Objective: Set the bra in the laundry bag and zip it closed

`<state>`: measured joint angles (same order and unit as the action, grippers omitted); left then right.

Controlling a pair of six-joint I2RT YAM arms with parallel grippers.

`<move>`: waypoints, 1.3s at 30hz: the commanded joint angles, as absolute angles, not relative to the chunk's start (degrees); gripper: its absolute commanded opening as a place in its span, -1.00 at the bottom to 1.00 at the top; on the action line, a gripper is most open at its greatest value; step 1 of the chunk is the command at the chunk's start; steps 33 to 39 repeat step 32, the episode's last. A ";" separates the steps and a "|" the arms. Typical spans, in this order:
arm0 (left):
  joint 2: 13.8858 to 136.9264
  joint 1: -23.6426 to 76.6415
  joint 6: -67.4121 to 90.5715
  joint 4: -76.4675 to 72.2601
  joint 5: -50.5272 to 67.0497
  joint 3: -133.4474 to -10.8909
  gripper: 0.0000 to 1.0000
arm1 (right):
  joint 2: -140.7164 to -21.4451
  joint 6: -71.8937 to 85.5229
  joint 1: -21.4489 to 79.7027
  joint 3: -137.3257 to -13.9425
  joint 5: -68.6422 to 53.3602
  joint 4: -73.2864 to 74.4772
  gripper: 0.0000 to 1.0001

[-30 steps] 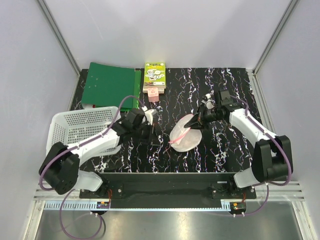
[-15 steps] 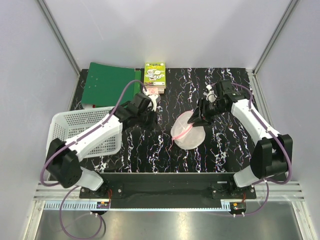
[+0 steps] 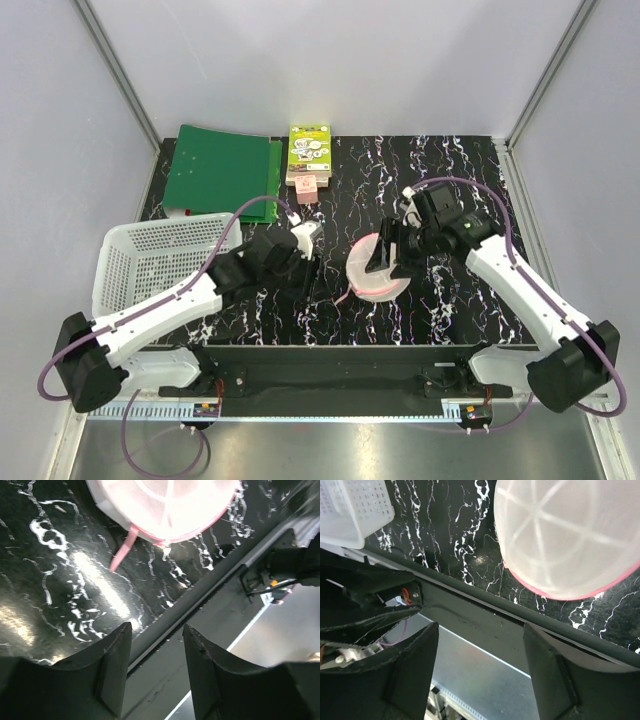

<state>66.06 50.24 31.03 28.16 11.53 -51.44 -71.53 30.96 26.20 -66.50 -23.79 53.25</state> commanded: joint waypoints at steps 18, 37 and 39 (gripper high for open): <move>28.06 72.33 39.37 -23.55 -7.12 -7.75 0.43 | -55.54 49.65 68.98 -31.05 21.35 5.46 0.99; -2.21 73.65 36.47 -29.94 5.79 9.93 0.73 | -39.66 50.20 77.08 1.58 26.47 -35.76 0.99; -2.21 73.65 36.47 -29.94 5.79 9.93 0.73 | -39.66 50.20 77.08 1.58 26.47 -35.76 0.99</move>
